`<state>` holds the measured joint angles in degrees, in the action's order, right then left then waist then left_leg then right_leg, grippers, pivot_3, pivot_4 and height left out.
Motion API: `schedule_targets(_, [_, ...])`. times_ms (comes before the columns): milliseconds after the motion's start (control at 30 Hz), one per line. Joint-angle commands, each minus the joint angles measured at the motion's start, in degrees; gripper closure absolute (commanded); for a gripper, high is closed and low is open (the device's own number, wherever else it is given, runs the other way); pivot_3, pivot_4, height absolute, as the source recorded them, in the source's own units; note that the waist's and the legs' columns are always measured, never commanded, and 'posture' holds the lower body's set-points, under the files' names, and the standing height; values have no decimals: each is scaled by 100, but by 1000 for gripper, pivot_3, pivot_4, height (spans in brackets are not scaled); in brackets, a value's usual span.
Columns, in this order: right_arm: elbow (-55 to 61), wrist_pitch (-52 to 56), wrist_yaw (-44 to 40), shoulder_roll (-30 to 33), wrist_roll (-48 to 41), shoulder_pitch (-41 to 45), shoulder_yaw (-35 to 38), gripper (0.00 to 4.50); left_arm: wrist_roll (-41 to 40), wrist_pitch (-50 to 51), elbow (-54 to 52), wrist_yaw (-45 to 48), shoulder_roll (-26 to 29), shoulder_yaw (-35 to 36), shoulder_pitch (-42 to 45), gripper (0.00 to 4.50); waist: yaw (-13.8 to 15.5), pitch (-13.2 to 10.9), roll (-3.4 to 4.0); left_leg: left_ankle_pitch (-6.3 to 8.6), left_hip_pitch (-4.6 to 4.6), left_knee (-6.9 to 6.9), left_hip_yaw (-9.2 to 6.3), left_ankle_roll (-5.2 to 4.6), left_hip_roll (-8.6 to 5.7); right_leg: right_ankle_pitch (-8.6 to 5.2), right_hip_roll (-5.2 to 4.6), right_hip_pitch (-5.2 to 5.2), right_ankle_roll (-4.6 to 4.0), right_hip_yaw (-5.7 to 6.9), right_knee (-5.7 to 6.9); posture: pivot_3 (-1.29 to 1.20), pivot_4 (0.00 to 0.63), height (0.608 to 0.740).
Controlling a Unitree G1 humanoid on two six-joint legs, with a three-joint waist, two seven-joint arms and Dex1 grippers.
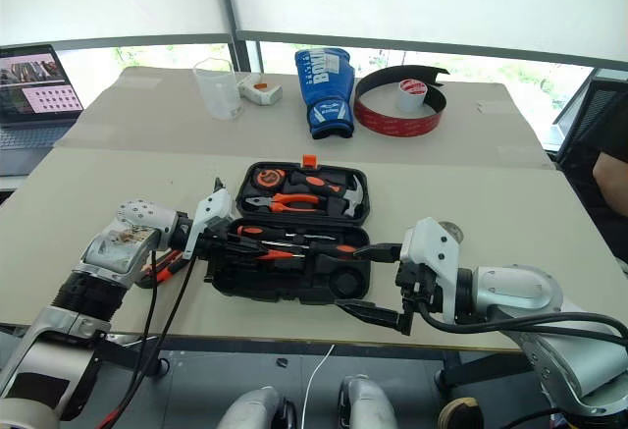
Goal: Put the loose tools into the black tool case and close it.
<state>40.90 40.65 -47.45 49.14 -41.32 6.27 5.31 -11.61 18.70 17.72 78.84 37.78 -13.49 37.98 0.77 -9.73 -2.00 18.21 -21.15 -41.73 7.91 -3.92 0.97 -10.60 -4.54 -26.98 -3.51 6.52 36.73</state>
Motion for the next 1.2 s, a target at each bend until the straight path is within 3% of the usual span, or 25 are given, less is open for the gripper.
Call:
schedule_targets(33, [62, 0, 3, 55, -78, 123, 107, 0, 102, -85, 79, 35, 124, 36, -9, 4427, -4, 0, 0, 0, 1, 0, 0, 0, 0, 0, 0, 0, 0, -1, 1, 0, 150, 727])
schedule_targets(267, [11, -13, 21, 14, -57, 219, 44, 0, 216, -259, 214, -148, 79, 28, -140, 4427, 0, 1, 1, 0, 3, 0, 0, 0, 0, 0, -1, 2, 0, -1, 0, 0, 150, 727])
schedule_targets(367, [-68, -82, -38, 26, -8, 329, 24, 0, -120, 114, -176, -299, 203, 439, -162, 4427, -9, 1, 1, 1, 4, 0, 0, -1, 0, 0, -2, 3, 0, -1, 0, 0, 150, 727])
schedule_targets(467, [-229, -83, -84, 7, -22, 551, 6, 0, -632, 741, -908, -451, 461, 1069, -399, 3724, -35, 0, 0, 0, 3, 0, 0, -1, 1, 0, 0, 0, 0, -3, 1, 0, 150, 727])
schedule_targets(533, [-404, -100, -191, 15, -34, 705, -11, 0, -931, 1117, -1553, -671, 758, 1635, -828, 2918, -47, 0, -1, 0, 0, 1, -1, 0, 5, 0, 0, -5, 0, -2, 1, 0, 150, 727])
schedule_targets(667, [-823, -260, -638, -40, -73, 1159, -162, 0, -1285, 1666, -2640, -1110, 1263, 2988, -2245, 1395, -99, 0, 4, 1, 6, 10, 0, 4, 7, -1, -1, -5, -1, -6, -1, 0, 150, 727])
schedule_targets(800, [-1177, -382, -1013, -107, 32, 1591, -419, 0, -1236, 1804, -3266, -1381, 1381, 4332, -3883, 61, -105, -1, 6, 2, 8, 12, 1, 5, 6, -1, -7, -5, -1, -5, -4, 0, 150, 727])
schedule_targets(1000, [-1506, -512, -1434, -218, 161, 1963, -734, 0, -1127, 1626, -3453, -1545, 1252, 5307, -5464, 61, 18, -4, 12, 30, 5, 17, -5, 46, 1, -4, -35, -8, -6, 24, -11, 0, 150, 727])
schedule_targets(1200, [-1556, -494, -1526, -320, 222, 2080, -823, 0, -1113, 1667, -3302, -1718, 1521, 4797, -5209, 61, 129, -4, 13, 36, 0, 18, -13, 48, -10, -3, -57, -6, -6, 49, -12, 0, 150, 727])
